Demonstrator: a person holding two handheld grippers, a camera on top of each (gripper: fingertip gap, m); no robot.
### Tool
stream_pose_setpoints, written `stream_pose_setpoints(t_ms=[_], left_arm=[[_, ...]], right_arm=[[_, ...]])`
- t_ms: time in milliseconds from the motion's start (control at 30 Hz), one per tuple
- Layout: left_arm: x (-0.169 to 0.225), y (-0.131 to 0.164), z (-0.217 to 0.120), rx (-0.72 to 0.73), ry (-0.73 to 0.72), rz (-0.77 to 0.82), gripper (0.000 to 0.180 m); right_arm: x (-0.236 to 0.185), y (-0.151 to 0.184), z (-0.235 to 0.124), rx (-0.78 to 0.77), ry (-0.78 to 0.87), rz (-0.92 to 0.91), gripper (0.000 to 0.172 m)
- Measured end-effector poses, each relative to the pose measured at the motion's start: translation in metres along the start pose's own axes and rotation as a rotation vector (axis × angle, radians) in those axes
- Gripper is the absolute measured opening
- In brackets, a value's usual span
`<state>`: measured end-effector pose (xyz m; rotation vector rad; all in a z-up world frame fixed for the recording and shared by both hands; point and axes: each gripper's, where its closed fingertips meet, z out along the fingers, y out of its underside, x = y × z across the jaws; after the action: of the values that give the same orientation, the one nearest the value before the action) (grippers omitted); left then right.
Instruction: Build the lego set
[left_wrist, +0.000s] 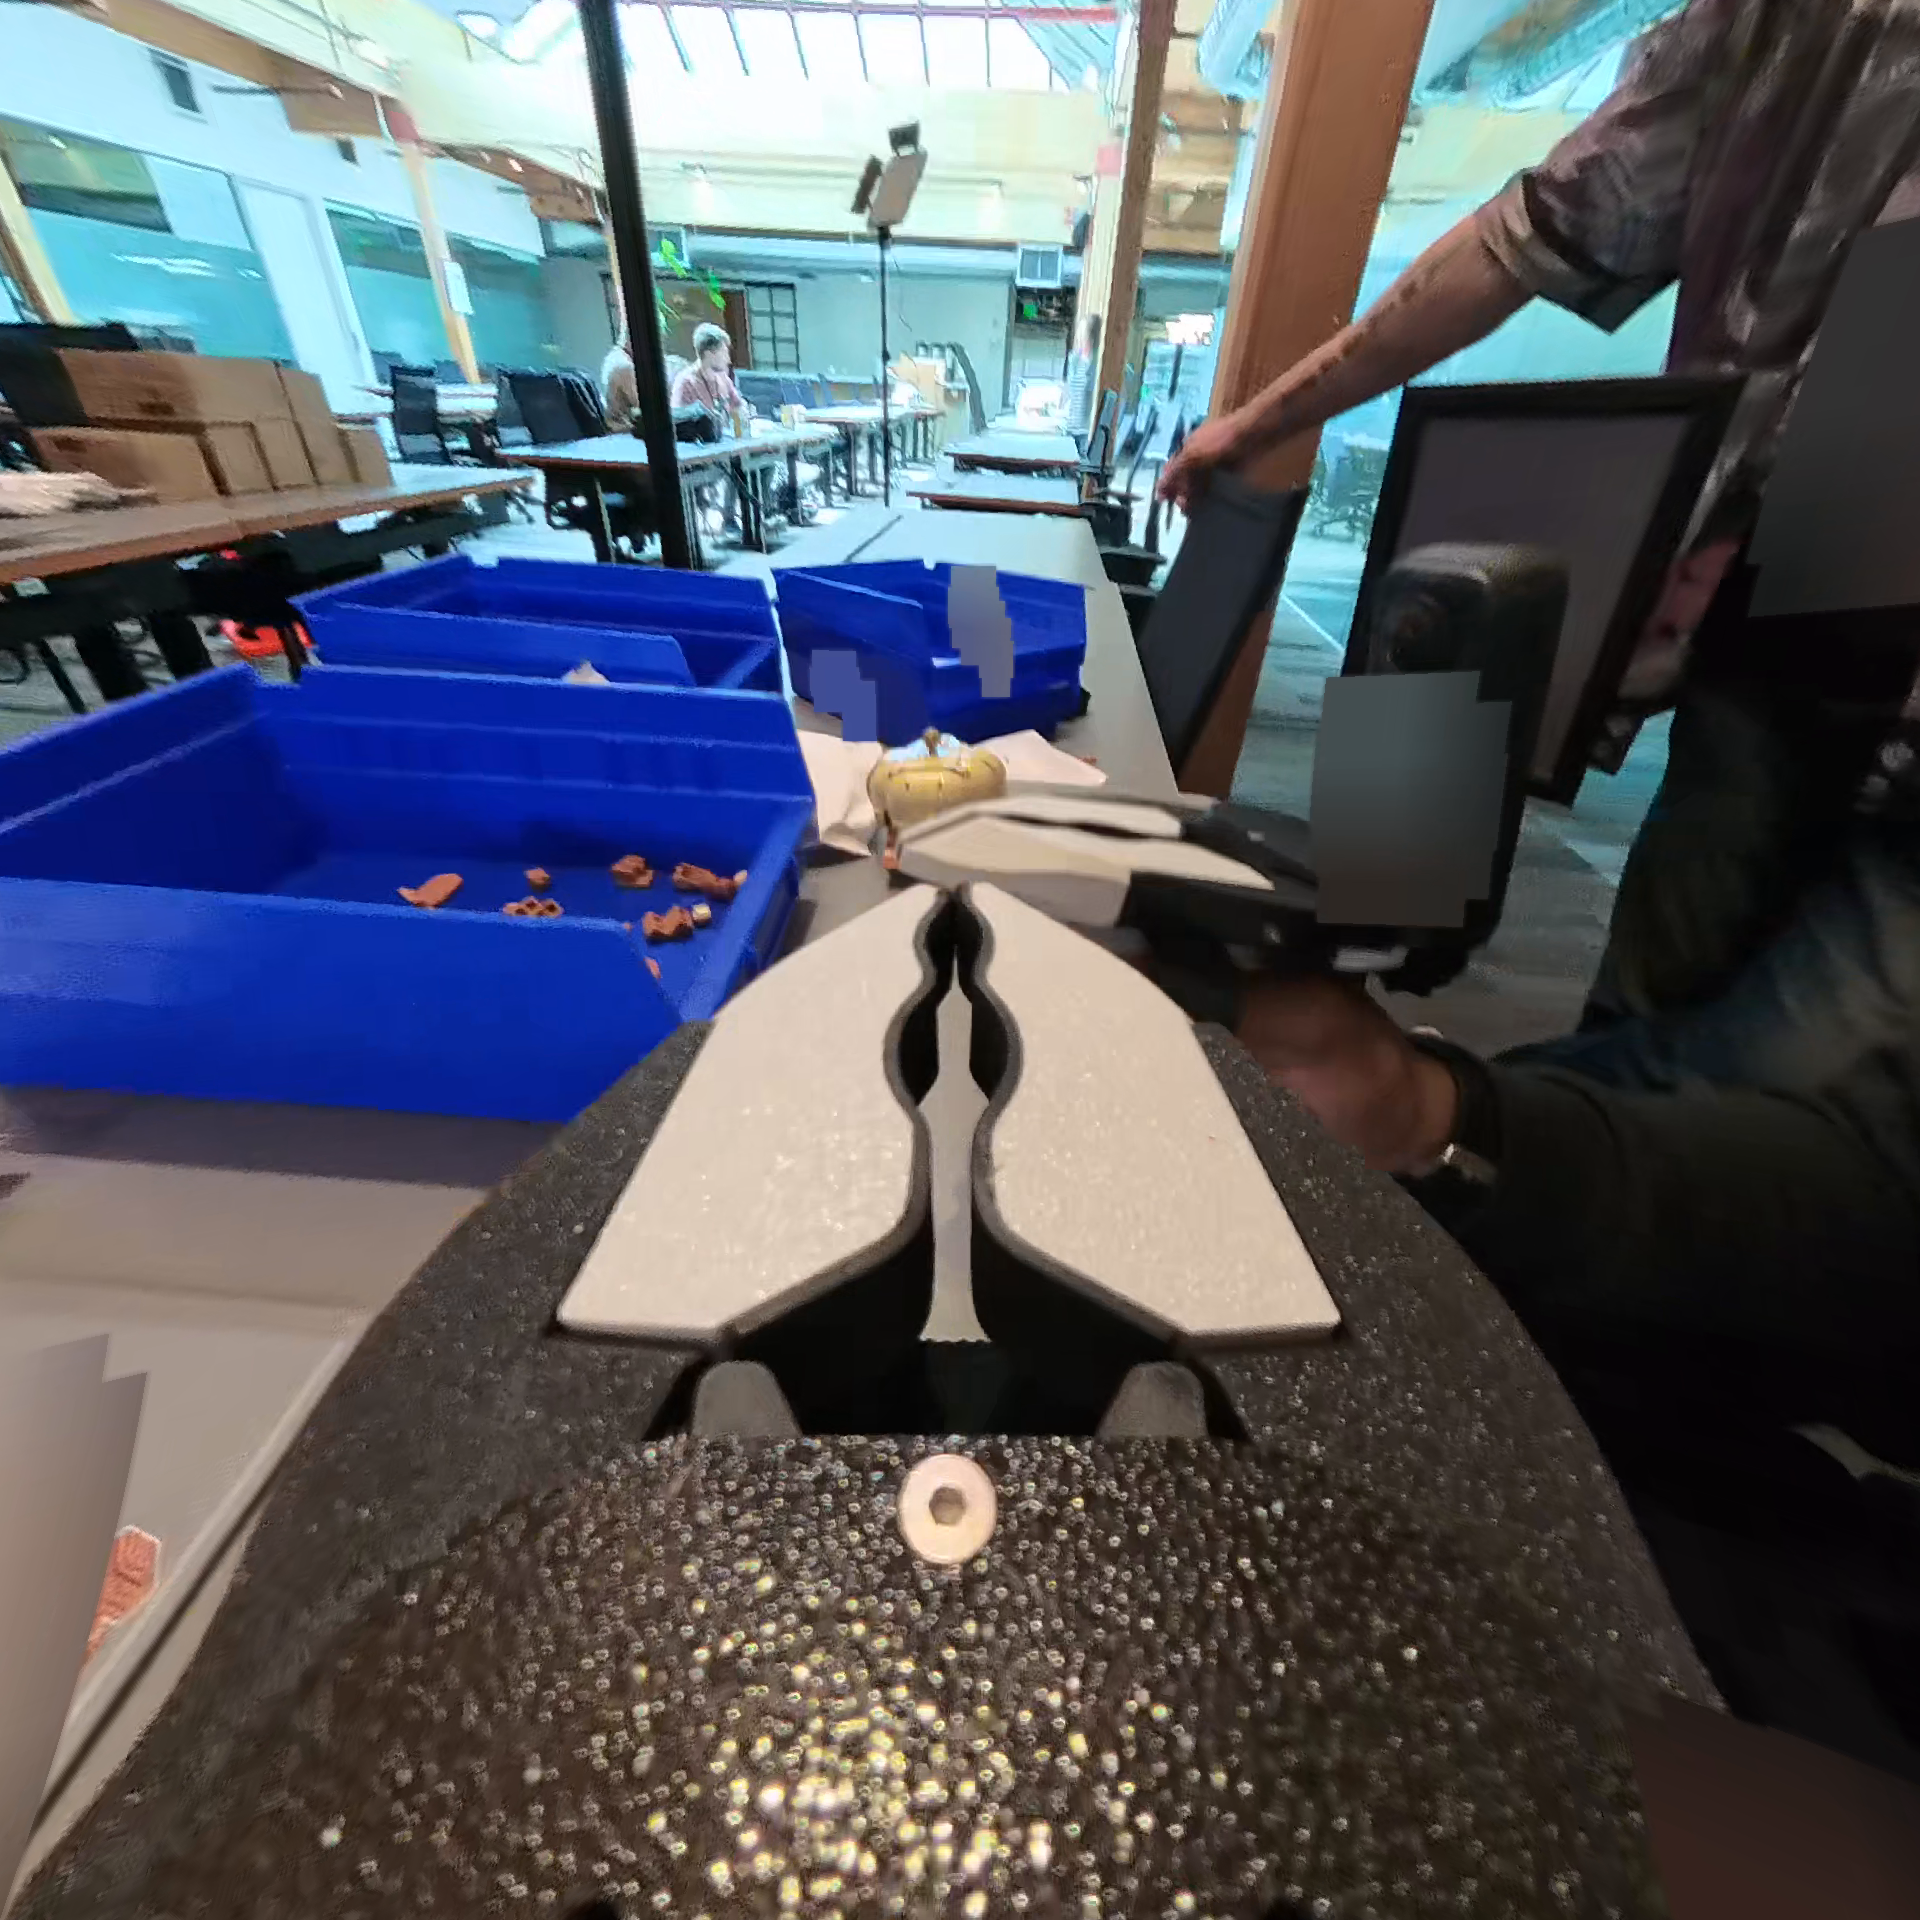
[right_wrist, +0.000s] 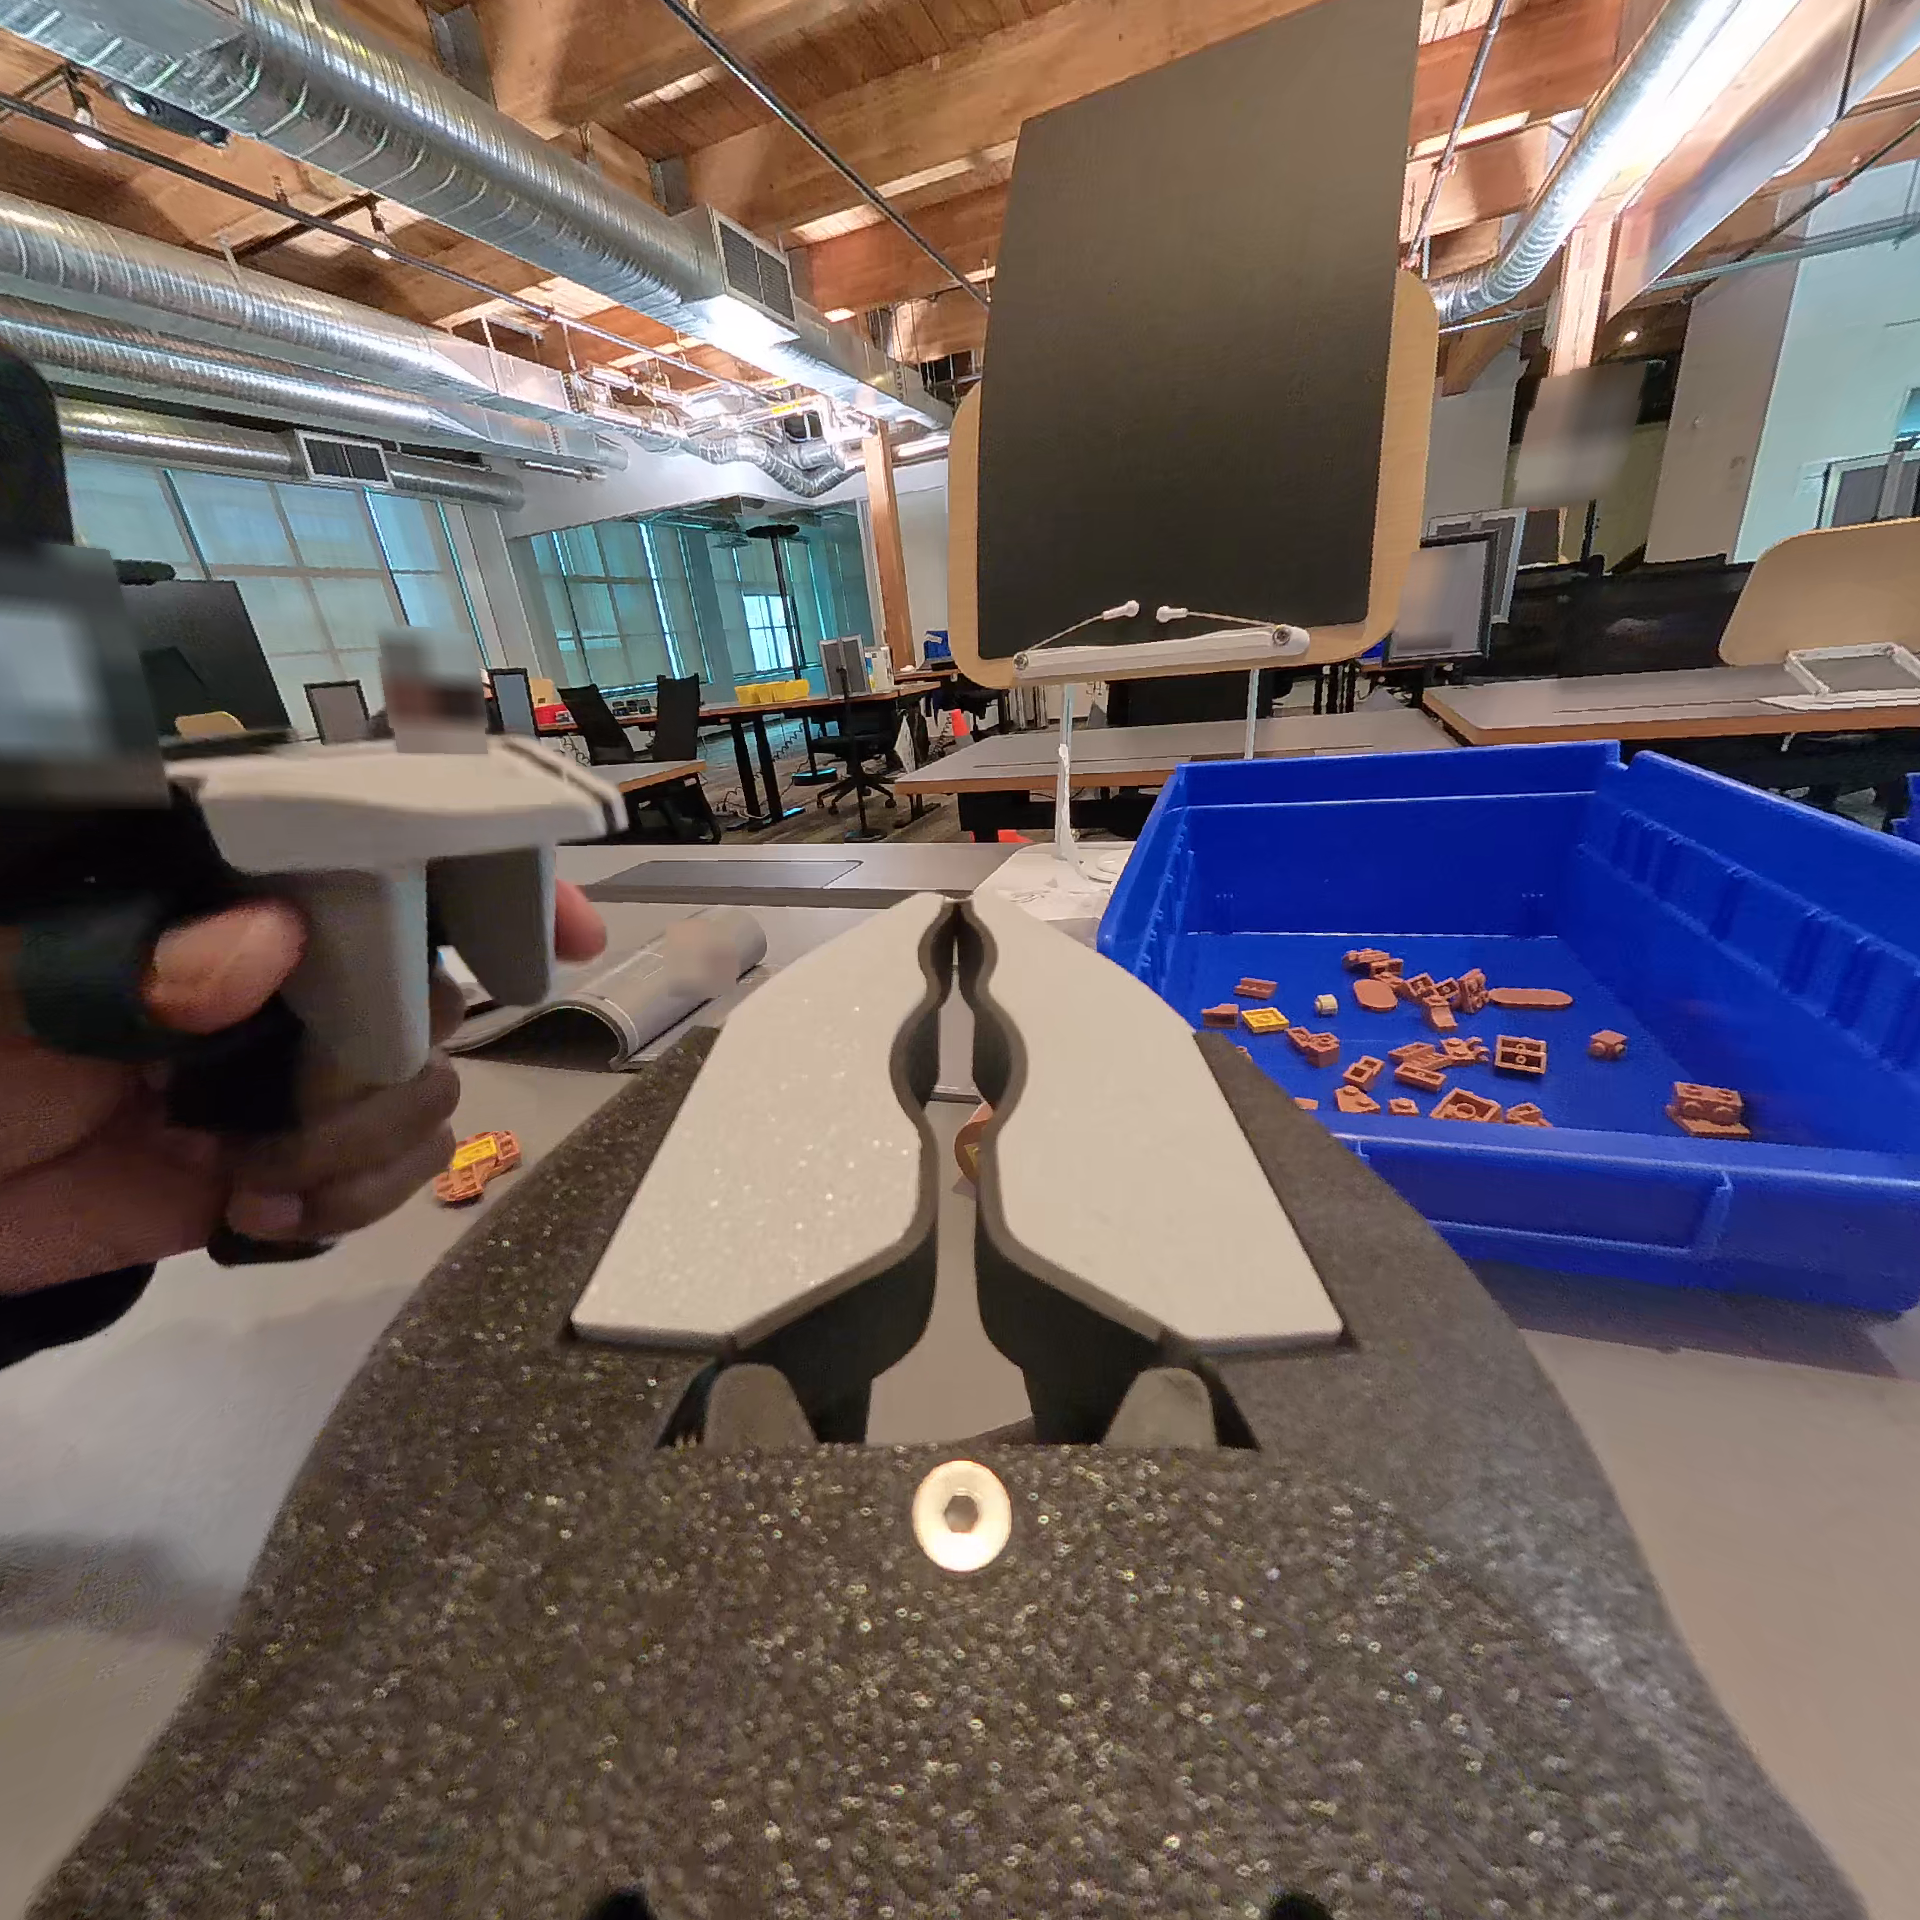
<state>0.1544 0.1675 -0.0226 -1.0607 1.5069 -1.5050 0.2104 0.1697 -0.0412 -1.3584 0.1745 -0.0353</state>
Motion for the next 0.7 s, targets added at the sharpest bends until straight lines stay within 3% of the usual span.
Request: stream_pose_setpoints(t_ms=[133, 267, 367, 500, 600, 700], left_arm=[[0.036, -0.008, 0.016, -0.008, 0.123, 0.043, 0.000], [0.081, 0.027, 0.020, -0.134, 0.281, 0.120, 0.000], [0.061, 0.049, 0.009, -0.218, 0.217, 0.137, 0.000], [0.016, 0.023, 0.000, -0.131, 0.057, 0.037, 0.000], [0.028, 0.003, 0.006, -0.037, 0.093, 0.040, 0.000], [0.058, 0.036, 0.013, -0.150, 0.206, 0.111, 0.000]], right_arm=[[0.000, 0.000, 0.001, -0.004, 0.003, -0.005, 0.000], [0.002, 0.001, 0.000, -0.003, 0.005, 0.007, 0.000], [0.001, 0.001, 0.000, -0.001, 0.000, 0.012, 0.000], [-0.001, 0.001, 0.000, -0.004, -0.005, 0.006, 0.000], [0.000, 0.001, 0.000, -0.004, -0.002, 0.007, 0.000], [0.001, 0.001, 0.000, -0.003, -0.002, 0.014, 0.000]])
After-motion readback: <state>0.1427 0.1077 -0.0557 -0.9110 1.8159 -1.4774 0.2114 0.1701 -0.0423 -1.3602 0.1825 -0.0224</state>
